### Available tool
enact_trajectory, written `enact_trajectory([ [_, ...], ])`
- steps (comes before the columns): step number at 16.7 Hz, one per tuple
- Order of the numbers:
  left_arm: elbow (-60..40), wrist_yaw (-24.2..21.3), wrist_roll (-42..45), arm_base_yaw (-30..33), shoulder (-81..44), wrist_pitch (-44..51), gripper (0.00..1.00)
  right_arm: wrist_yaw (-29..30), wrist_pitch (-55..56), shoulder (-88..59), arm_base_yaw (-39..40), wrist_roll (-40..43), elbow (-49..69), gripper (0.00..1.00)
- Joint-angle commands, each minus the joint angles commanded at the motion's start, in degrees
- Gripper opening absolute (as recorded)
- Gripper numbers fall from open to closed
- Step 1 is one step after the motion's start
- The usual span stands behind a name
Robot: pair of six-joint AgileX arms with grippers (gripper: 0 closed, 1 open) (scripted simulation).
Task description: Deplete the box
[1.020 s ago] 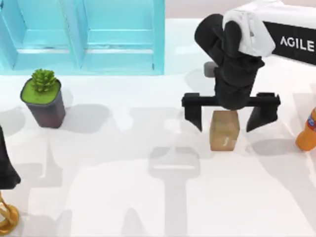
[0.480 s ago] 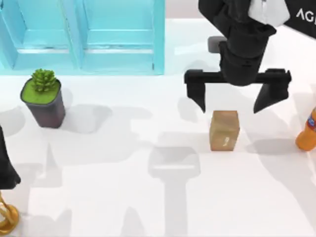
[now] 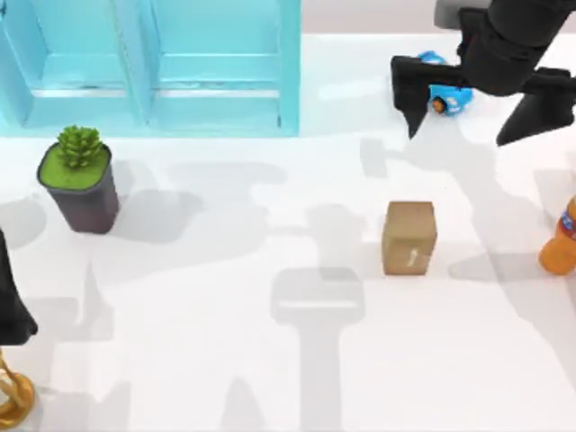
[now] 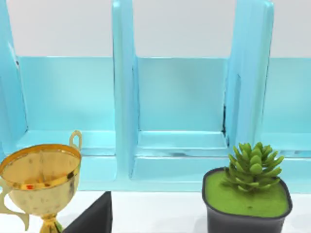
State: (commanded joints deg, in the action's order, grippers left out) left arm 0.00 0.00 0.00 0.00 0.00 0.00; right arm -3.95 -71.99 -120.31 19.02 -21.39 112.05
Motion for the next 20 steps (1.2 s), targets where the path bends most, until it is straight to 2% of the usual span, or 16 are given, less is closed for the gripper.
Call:
enact_trajectory([
  [5,0.0,0.0,0.0,0.0,0.0,0.0,1.0,-2.54,-0.17,3.88,-22.14,21.39,1.84,1.0],
  [8,0.0,0.0,0.0,0.0,0.0,0.0,1.0,-0.94,-3.17,5.07,-34.44,33.95,-0.5,1.0],
  [10,0.0,0.0,0.0,0.0,0.0,0.0,1.0,0.9,-5.6,5.24,-39.86,39.73,-2.79,1.0],
  [13,0.0,0.0,0.0,0.0,0.0,0.0,1.0,3.34,-8.27,5.17,-43.7,44.13,-5.83,1.0],
  [20,0.0,0.0,0.0,0.0,0.0,0.0,1.0,3.63,-7.85,5.12,-43.7,44.4,-6.88,1.0],
])
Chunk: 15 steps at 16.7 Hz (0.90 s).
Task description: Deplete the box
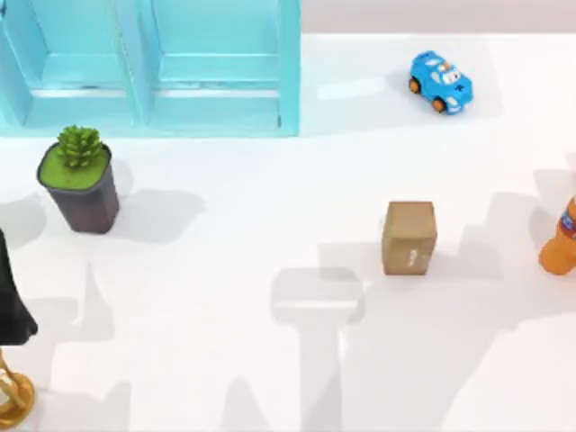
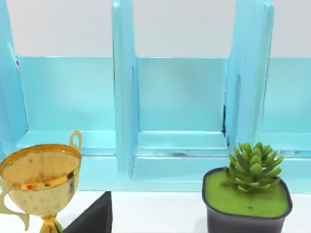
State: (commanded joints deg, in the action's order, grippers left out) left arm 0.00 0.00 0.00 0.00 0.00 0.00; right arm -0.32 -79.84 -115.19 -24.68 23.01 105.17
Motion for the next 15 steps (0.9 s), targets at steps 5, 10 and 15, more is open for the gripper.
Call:
enact_trajectory([
  [5,0.0,0.0,0.0,0.0,0.0,0.0,1.0,0.07,7.63,0.09,0.02,-0.14,-7.85,1.0],
  [10,0.0,0.0,0.0,0.0,0.0,0.0,1.0,0.05,18.52,-2.12,0.01,-0.12,-16.54,1.0],
  [15,0.0,0.0,0.0,0.0,0.0,0.0,1.0,0.07,20.91,-2.62,0.05,-0.19,-18.4,1.0],
])
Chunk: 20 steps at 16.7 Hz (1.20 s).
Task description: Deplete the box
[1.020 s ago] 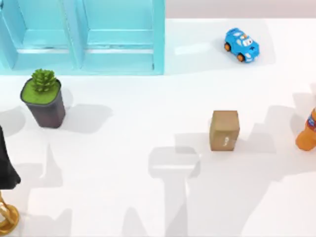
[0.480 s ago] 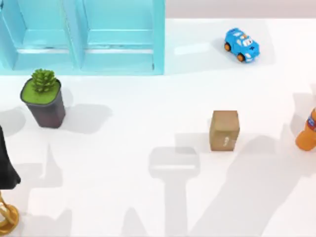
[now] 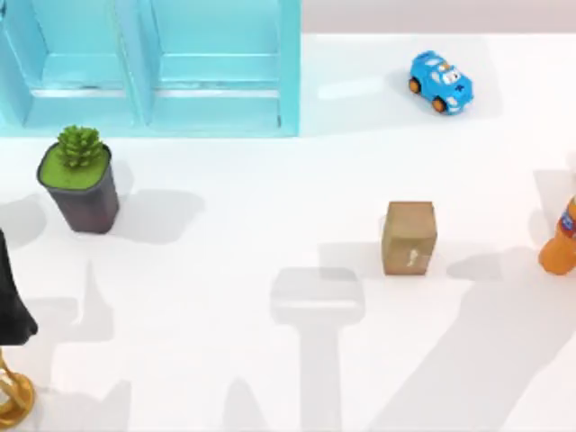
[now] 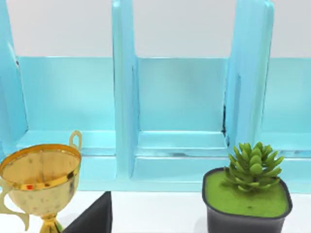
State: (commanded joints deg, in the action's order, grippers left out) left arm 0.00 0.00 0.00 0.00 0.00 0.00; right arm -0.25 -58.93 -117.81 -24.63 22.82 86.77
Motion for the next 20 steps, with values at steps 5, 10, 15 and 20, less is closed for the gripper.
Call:
enact_trajectory([
  [5,0.0,0.0,0.0,0.0,0.0,0.0,1.0,0.0,0.0,0.0,0.0,0.0,0.0,0.7],
  [10,0.0,0.0,0.0,0.0,0.0,0.0,1.0,0.0,0.0,0.0,0.0,0.0,0.0,0.32],
  [15,0.0,0.0,0.0,0.0,0.0,0.0,1.0,0.0,0.0,0.0,0.0,0.0,0.0,0.0],
  [20,0.0,0.0,0.0,0.0,0.0,0.0,1.0,0.0,0.0,0.0,0.0,0.0,0.0,0.0],
])
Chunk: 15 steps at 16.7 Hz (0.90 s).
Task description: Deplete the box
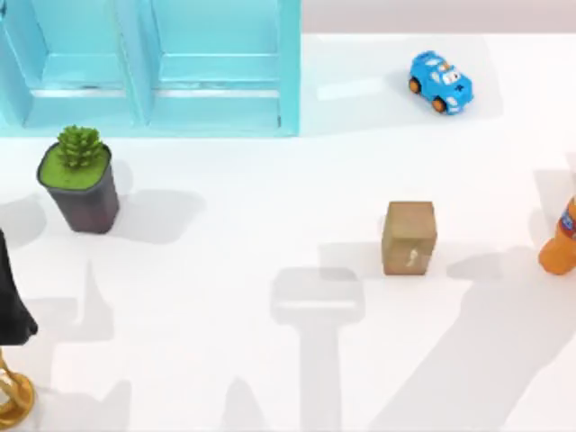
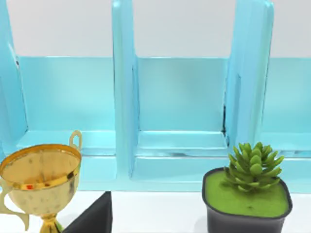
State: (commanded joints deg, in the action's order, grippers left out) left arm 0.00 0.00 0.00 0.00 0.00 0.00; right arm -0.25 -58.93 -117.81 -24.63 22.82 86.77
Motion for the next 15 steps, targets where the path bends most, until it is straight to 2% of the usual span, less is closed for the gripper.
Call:
enact_trajectory([
  [6,0.0,0.0,0.0,0.0,0.0,0.0,1.0,0.35,-2.15,2.03,0.06,-0.49,2.2,0.0],
  [11,0.0,0.0,0.0,0.0,0.0,0.0,1.0,1.33,-16.19,8.75,0.28,-1.73,15.71,0.0],
  [15,0.0,0.0,0.0,0.0,0.0,0.0,1.0,0.91,-26.9,7.46,0.27,-1.3,25.3,0.0],
])
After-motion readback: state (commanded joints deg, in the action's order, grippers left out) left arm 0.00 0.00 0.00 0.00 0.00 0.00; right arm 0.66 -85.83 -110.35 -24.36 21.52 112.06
